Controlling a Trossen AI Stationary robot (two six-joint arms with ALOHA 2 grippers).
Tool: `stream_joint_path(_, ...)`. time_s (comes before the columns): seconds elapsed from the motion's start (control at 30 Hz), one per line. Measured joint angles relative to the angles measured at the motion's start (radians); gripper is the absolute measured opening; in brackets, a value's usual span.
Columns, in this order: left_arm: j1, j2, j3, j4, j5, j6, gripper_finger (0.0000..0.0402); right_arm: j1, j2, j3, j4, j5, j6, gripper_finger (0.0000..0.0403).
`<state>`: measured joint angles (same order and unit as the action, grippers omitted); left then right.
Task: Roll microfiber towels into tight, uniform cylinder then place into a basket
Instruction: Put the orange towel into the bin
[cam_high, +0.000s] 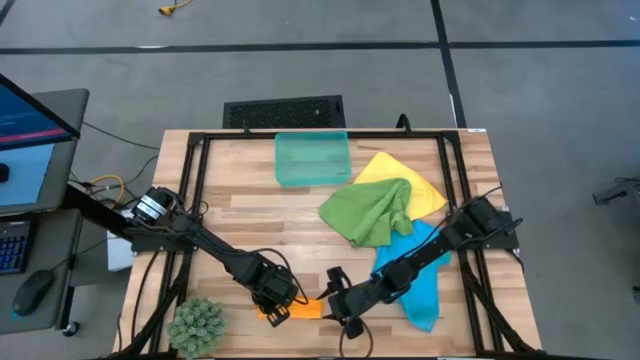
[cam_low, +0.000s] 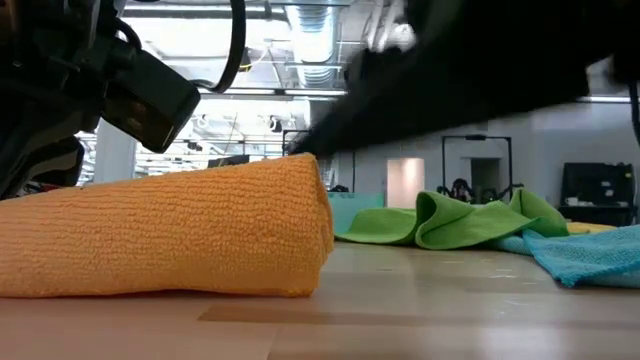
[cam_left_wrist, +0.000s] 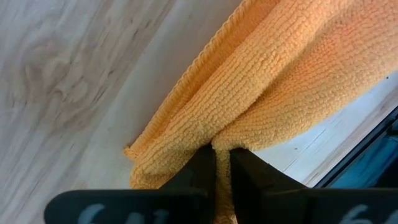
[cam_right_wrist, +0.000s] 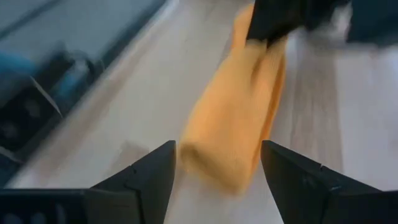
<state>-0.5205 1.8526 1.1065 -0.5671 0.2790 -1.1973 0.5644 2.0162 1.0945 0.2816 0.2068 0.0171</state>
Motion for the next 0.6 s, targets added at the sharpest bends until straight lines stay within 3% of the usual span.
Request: stream_joint_path(0.6, 0.000, 0.000, 0.000, 0.000, 0.002, -0.001, 0.0018, -0.012, 0.149, 0.090, 0.019, -0.022, 0.035, 0.0260)
